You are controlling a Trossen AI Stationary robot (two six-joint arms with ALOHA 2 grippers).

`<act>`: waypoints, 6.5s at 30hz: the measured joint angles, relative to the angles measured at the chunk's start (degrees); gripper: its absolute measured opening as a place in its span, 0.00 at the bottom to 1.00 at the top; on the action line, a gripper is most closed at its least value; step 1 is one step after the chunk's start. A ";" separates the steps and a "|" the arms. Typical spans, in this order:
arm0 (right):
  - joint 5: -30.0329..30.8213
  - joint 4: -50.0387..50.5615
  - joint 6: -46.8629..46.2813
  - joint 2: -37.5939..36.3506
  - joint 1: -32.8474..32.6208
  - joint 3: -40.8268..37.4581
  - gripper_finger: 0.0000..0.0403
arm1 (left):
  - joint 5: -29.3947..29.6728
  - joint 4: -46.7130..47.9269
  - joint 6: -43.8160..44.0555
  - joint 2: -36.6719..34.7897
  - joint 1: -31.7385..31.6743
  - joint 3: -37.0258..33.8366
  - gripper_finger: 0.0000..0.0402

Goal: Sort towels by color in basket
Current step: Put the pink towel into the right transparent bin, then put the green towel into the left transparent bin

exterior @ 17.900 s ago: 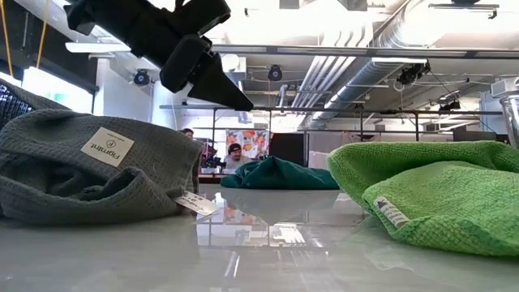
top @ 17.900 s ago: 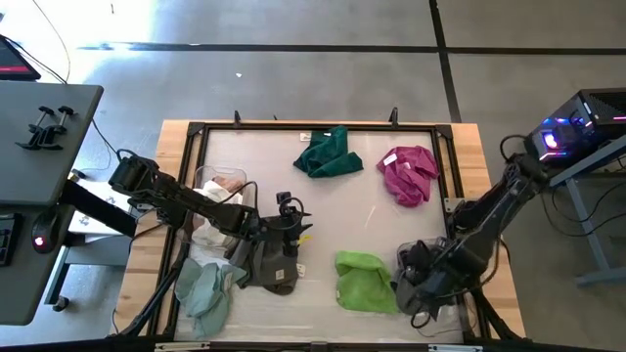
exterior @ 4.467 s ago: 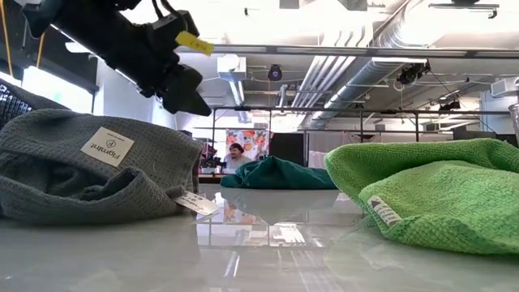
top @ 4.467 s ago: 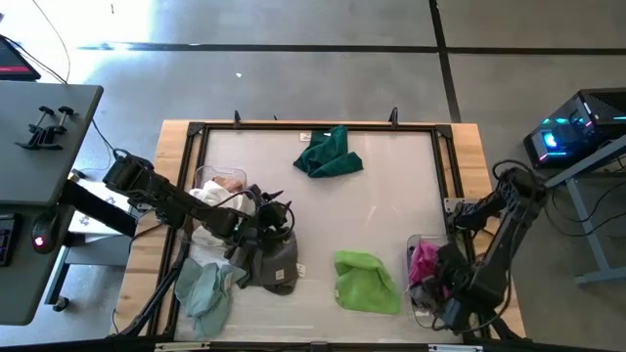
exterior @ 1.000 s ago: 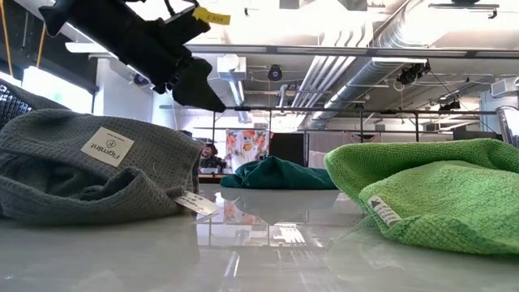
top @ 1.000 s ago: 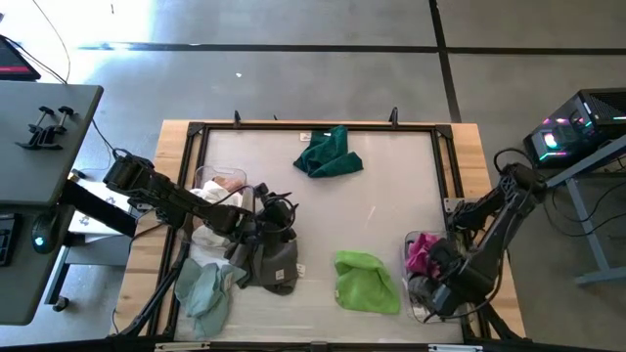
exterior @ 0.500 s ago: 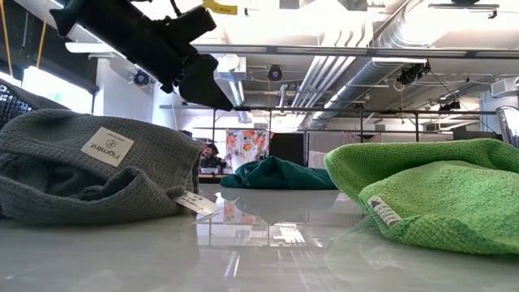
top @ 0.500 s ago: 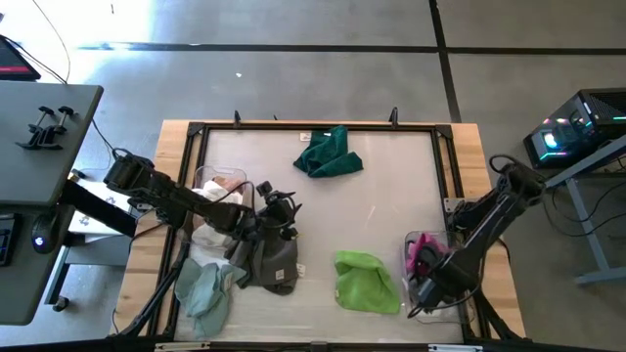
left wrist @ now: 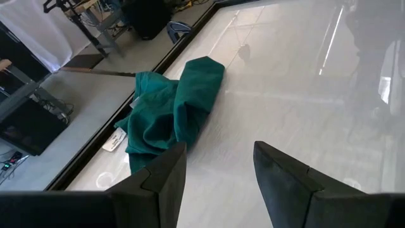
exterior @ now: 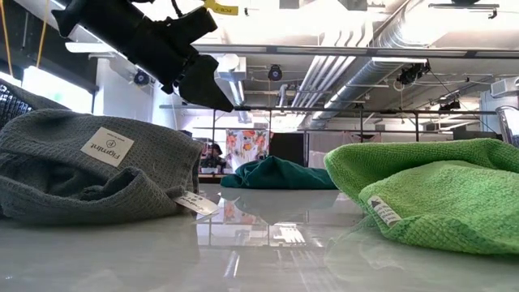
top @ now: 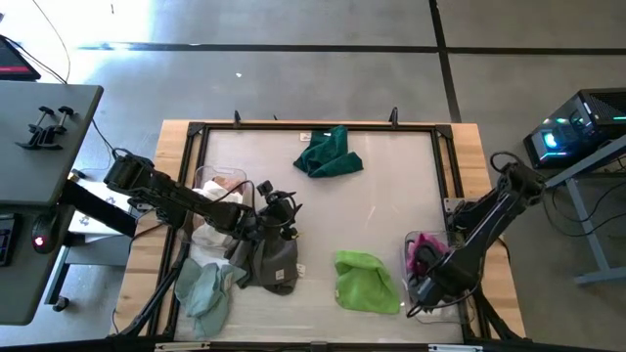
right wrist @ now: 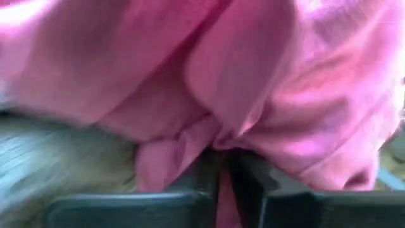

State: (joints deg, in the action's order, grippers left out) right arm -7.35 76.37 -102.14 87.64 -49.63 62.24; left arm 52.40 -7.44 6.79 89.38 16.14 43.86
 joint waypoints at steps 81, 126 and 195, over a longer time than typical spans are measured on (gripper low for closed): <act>19.48 13.17 0.54 -0.94 -3.78 9.55 0.47 | -49.06 -30.55 -20.46 17.83 -0.78 7.59 0.46; 44.31 -4.38 35.13 -1.90 -4.35 16.41 0.47 | -50.18 17.92 -10.66 35.55 -1.81 42.86 0.02; 28.49 -100.94 94.54 -0.13 24.00 -19.02 0.47 | -29.28 95.52 84.14 -18.88 1.81 0.52 0.00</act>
State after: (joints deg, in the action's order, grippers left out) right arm 21.14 -24.58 -7.60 87.50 -25.63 43.22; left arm 23.12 88.07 90.93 70.51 17.95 44.38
